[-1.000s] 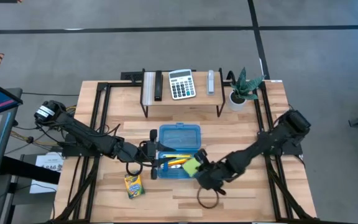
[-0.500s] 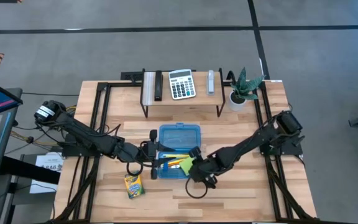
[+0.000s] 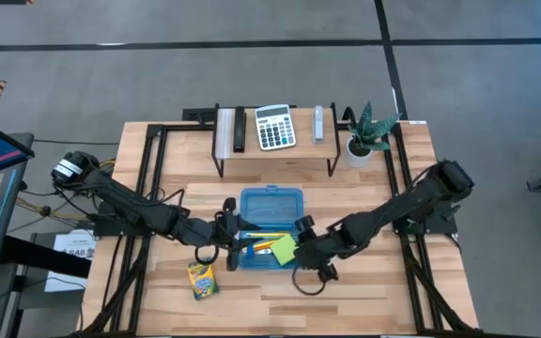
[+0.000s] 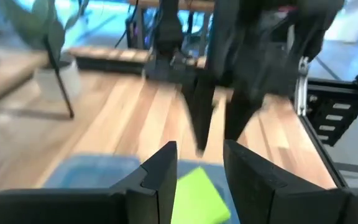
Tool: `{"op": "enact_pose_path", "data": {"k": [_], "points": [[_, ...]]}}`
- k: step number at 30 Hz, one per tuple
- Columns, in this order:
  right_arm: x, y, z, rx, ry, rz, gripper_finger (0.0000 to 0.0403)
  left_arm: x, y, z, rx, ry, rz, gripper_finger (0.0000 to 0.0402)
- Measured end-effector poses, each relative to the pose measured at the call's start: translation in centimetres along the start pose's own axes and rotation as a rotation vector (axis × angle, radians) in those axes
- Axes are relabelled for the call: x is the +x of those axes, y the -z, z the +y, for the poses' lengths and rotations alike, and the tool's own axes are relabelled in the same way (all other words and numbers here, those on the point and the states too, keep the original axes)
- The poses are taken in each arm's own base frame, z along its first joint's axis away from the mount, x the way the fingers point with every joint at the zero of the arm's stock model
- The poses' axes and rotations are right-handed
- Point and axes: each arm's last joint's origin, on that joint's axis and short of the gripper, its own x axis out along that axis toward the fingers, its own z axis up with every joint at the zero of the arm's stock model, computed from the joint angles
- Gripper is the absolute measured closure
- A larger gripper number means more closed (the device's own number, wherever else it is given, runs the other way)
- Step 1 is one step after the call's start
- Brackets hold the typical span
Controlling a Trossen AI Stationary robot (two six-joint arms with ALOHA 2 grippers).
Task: Pack school essentials
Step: Put the yellow crayon box into the blue supply box
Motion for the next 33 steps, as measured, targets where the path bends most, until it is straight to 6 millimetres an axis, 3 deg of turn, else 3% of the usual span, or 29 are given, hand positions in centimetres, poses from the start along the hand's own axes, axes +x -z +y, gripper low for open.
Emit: {"op": "enact_pose_path", "data": {"k": [6,15,21,33], "points": [[-3.8,1.6,-0.6,0.075,0.001,-0.165,0.0211,-0.4,1.2,0.2,-0.107,-0.084,0.099,0.0284],[-6.7,6.0,-0.9,0.167,0.016,-0.457,0.0217,-1.5,3.5,0.2,-0.264,-0.223,0.246,0.0284],[-7.7,7.5,-1.2,0.156,0.045,-0.606,0.0219,-2.8,5.3,0.4,-0.456,-0.351,0.374,0.0284],[-7.7,7.4,-3.8,0.076,0.197,-0.681,0.0222,-6.1,7.7,-1.5,-0.723,-0.483,0.452,0.0284]]}}
